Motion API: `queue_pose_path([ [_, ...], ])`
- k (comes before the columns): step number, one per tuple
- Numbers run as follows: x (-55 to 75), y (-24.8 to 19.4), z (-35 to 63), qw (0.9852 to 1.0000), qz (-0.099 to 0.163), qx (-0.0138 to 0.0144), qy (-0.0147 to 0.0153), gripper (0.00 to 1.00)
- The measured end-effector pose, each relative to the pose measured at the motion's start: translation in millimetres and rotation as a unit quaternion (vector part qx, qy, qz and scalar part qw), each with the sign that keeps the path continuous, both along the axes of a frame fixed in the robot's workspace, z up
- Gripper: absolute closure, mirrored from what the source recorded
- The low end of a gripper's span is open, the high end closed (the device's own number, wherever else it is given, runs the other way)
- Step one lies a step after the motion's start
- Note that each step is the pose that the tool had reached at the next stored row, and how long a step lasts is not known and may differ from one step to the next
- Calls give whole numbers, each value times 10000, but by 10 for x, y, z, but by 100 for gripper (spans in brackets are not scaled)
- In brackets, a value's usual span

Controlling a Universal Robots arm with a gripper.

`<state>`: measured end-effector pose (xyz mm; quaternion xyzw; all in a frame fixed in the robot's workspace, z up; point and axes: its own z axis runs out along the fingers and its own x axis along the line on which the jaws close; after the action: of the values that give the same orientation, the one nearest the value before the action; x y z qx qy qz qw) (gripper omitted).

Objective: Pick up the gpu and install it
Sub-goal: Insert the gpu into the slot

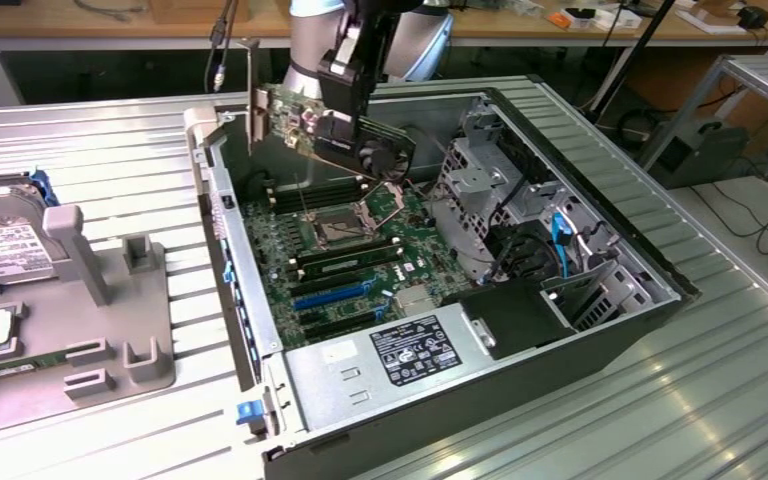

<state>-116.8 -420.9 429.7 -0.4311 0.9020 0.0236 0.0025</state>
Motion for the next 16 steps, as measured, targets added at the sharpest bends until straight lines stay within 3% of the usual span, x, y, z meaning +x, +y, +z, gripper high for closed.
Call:
queue_pose_path([
  [9,0,0,0,9995,327,0,0,73],
  [16,0,0,0,9981,614,0,0,73],
])
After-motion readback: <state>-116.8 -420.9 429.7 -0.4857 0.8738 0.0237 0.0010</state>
